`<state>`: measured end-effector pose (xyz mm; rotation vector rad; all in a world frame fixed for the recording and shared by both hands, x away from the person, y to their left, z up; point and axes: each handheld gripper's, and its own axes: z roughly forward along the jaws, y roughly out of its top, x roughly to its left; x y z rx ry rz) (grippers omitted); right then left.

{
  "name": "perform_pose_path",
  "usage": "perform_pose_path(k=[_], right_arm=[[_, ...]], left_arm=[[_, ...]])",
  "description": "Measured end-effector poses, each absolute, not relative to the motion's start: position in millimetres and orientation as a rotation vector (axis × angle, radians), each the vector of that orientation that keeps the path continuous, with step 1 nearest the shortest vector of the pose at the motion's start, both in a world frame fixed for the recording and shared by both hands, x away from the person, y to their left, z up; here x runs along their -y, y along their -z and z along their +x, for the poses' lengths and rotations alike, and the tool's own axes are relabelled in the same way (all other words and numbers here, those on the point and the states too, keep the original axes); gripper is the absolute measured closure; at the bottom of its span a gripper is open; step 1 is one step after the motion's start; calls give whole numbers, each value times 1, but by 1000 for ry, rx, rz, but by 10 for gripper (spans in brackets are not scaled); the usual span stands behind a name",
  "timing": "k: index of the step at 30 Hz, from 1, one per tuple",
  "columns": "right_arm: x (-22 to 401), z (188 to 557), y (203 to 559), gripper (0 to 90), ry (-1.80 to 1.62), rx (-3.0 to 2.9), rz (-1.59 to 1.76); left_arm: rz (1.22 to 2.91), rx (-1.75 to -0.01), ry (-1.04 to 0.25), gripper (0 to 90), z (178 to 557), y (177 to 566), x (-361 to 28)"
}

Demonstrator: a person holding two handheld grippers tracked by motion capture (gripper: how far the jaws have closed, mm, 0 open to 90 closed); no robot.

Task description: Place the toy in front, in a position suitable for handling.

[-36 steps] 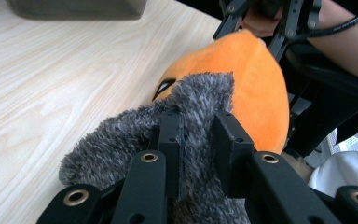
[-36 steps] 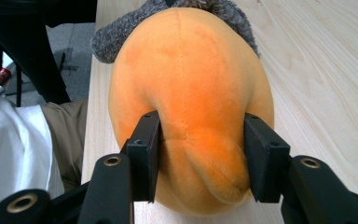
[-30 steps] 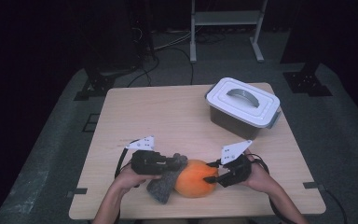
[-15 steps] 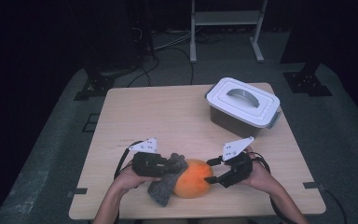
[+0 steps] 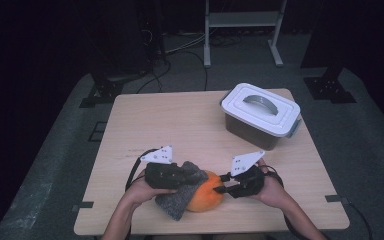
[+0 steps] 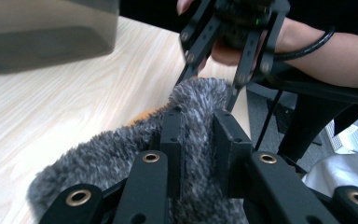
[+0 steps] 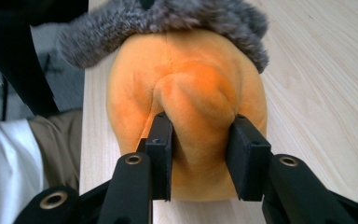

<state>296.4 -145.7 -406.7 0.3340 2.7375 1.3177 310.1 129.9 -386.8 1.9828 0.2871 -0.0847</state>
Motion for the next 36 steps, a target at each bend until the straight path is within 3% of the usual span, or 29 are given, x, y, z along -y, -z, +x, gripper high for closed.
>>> perform_pose_path(k=[9,20,22,29,32,34,36], right_arm=[[134,291,410,650,-1316,-2740,294],[146,300,409,659,-1320,-2665,370],[150,303,410,619,-1345,-2674,414],[152,309,415,348,-1466,-2742,459],[149,308,416,290,-1466,-2758,449],[145,307,419,328,-1446,-2767,449],[144,304,417,443,-1412,-2736,431]], left_arm=[[2038,-297,48,753,307,386,-123],[2031,-384,2,752,316,389,-147],[2031,-384,12,752,318,392,-148],[2035,-353,84,749,316,398,-140],[2037,-337,98,748,315,399,-135],[2031,-332,100,748,315,399,-133],[2006,-354,88,748,316,398,-134]])
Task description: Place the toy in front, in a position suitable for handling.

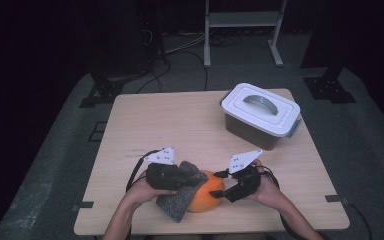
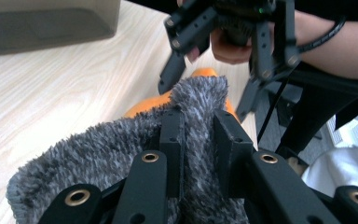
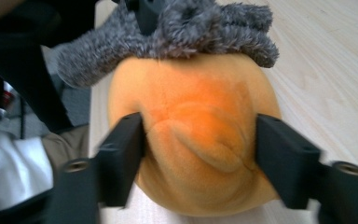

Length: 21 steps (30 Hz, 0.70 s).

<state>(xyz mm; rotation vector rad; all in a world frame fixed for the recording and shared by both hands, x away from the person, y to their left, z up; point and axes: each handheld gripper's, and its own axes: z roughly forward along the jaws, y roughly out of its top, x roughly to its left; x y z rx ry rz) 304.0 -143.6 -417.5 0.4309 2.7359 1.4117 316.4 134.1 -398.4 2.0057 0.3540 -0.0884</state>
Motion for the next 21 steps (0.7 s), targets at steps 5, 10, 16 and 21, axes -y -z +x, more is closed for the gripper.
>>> perform_pose_path(k=[5,10,16,21], right_arm=[[144,303,409,576,-1390,-2635,389],[147,305,408,578,-1372,-2606,356],[150,308,410,445,-1389,-2717,389],[161,316,410,305,-1471,-2810,503]], left_arm=[[1959,-372,24,748,319,389,-140],[1976,-394,-44,748,320,391,-138],[2017,-373,21,744,318,400,-131],[2061,-301,106,744,314,404,-122]])
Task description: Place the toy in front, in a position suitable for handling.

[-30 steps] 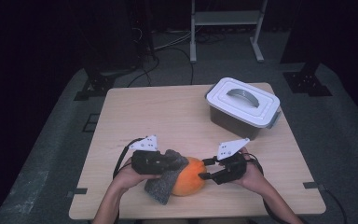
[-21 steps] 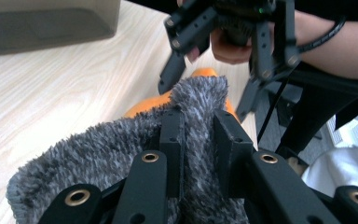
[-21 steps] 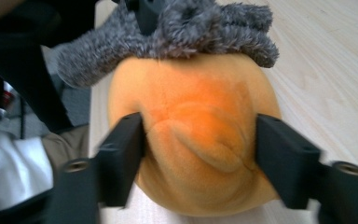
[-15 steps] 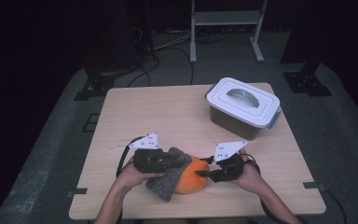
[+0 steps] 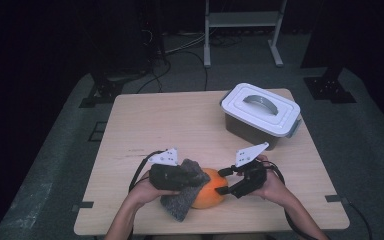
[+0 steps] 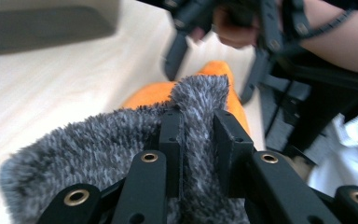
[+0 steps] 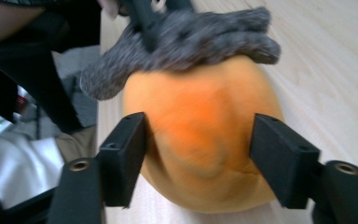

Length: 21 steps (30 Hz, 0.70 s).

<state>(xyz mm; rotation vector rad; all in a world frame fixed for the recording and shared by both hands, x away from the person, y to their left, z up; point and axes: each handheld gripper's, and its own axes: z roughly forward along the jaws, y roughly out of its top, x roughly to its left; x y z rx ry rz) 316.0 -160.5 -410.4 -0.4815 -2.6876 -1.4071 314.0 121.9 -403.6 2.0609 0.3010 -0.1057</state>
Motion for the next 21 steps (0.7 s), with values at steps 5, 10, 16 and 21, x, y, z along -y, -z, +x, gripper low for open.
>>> perform_pose_path(k=[5,10,16,21], right_arm=[[155,316,418,281,1355,2694,-502],[153,313,415,477,1356,2741,-493],[158,312,412,533,1366,2770,-511],[164,316,412,542,1366,2768,-543]], left_arm=[[2072,-295,99,744,313,404,-120],[2091,-321,44,745,315,401,-128],[2073,-398,35,745,322,407,-149],[2020,-385,70,745,323,406,-152]])
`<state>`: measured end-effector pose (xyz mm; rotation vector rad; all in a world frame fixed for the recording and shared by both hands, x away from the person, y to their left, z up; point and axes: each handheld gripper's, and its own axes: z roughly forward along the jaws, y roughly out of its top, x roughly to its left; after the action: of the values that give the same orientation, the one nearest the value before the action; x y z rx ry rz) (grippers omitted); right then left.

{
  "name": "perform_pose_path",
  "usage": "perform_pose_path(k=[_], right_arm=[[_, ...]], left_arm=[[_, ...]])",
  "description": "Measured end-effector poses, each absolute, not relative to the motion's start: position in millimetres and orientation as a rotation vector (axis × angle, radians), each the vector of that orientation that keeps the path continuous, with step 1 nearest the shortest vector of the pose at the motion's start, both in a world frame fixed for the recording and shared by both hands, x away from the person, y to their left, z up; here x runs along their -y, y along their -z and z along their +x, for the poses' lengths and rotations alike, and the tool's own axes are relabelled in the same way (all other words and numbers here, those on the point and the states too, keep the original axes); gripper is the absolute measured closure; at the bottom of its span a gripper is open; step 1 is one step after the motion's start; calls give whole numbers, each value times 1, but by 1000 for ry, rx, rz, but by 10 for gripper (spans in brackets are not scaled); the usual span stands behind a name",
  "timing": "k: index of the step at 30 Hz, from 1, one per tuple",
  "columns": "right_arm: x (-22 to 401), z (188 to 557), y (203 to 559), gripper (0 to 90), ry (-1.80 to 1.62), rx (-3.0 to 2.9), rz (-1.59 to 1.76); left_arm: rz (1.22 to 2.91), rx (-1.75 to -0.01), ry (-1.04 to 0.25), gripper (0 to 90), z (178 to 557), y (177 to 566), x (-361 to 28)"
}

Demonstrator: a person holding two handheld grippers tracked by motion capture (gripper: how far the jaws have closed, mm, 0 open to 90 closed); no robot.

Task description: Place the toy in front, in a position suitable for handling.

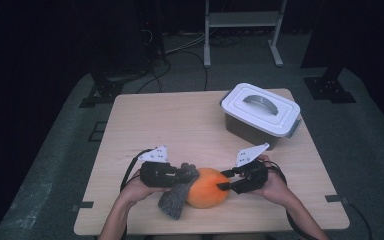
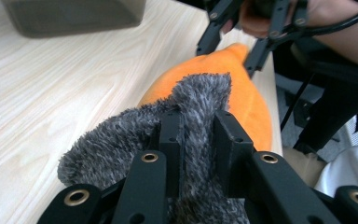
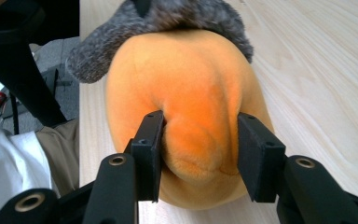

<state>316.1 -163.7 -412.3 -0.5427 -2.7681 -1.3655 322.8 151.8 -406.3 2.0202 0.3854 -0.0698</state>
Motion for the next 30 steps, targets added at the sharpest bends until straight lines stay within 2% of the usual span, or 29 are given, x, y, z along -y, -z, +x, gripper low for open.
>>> perform_pose_path(k=[6,11,19,21,26,30], right_arm=[[172,322,415,511,1394,2762,-639],[170,318,407,390,1411,2790,-557],[145,299,401,277,1382,2956,-339],[144,299,404,299,1384,2982,-351],[147,303,407,513,1357,2987,-397],[146,302,405,618,1364,2983,-387]], left_arm=[[1995,-367,105,744,322,407,-149],[1973,-382,131,745,322,411,-137],[1957,-380,123,745,319,409,-125],[1954,-390,115,745,319,410,-125],[1953,-397,102,745,322,410,-130],[1960,-390,100,745,322,409,-130]])
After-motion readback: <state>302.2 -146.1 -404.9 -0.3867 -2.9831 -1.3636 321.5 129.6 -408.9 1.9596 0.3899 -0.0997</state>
